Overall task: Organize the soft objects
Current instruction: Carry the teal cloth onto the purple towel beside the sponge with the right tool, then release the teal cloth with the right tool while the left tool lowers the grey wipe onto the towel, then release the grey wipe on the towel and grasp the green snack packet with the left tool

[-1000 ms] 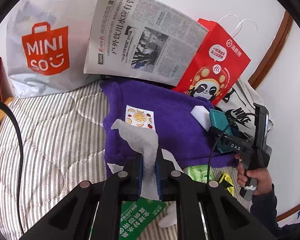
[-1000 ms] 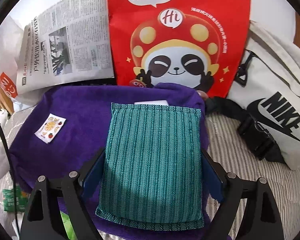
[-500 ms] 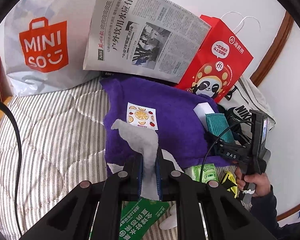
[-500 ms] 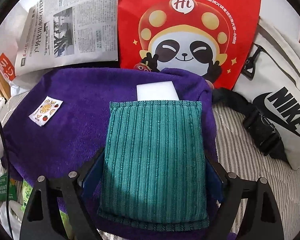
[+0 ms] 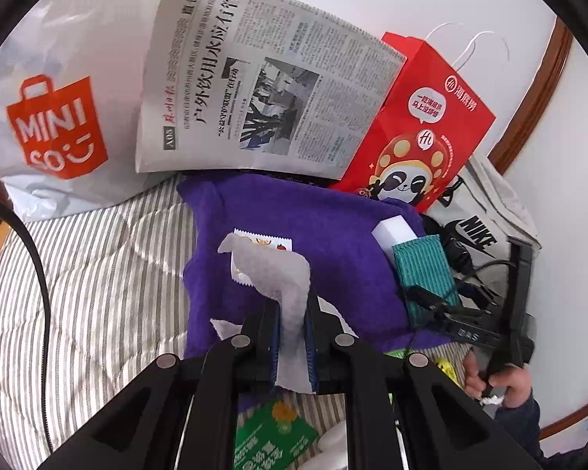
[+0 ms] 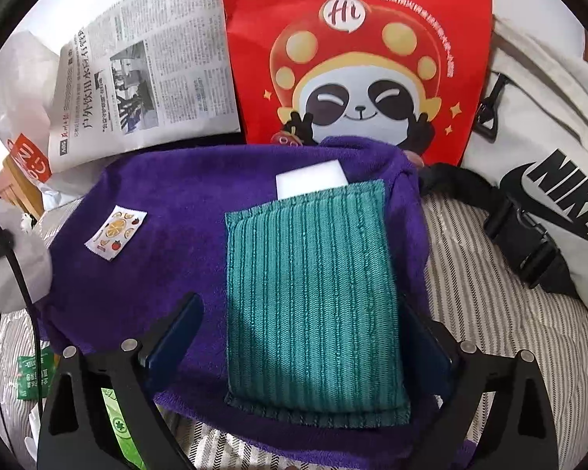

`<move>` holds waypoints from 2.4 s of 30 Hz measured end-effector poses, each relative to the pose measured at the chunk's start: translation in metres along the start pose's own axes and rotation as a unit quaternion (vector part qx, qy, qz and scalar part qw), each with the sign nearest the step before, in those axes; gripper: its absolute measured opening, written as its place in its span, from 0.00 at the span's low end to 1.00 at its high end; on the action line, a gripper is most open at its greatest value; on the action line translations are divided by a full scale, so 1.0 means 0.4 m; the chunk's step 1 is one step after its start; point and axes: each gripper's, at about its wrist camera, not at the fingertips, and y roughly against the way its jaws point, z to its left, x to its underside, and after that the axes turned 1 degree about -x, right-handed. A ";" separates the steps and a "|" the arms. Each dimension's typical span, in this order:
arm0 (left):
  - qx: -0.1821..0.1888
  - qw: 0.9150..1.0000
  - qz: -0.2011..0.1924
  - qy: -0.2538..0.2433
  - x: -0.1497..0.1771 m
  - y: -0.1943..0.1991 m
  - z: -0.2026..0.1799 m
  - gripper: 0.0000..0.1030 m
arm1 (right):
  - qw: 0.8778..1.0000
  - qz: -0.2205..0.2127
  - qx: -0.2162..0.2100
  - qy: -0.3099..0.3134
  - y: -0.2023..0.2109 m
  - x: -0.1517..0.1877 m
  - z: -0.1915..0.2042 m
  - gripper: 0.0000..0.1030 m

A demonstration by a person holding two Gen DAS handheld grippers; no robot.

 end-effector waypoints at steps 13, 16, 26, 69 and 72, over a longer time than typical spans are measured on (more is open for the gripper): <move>-0.076 0.995 0.032 -0.051 -0.021 -0.160 -0.049 0.11 | 0.997 -0.074 -0.007 -0.037 0.078 -0.026 -0.053 0.95; -0.088 0.993 0.057 -0.049 0.004 -0.201 -0.037 0.11 | 0.997 -0.067 -0.009 -0.047 0.069 -0.026 -0.067 0.95; -0.106 0.989 0.087 -0.049 0.022 -0.217 -0.028 0.36 | 0.991 -0.098 -0.023 -0.084 0.107 -0.027 -0.109 0.95; -0.059 0.971 0.111 -0.203 0.279 0.011 0.004 0.64 | 0.997 -0.032 -0.028 -0.061 0.368 0.208 -0.043 0.95; -0.066 0.975 0.098 -0.189 0.283 0.022 0.008 0.42 | 0.996 -0.016 -0.014 -0.091 0.387 0.254 -0.047 0.95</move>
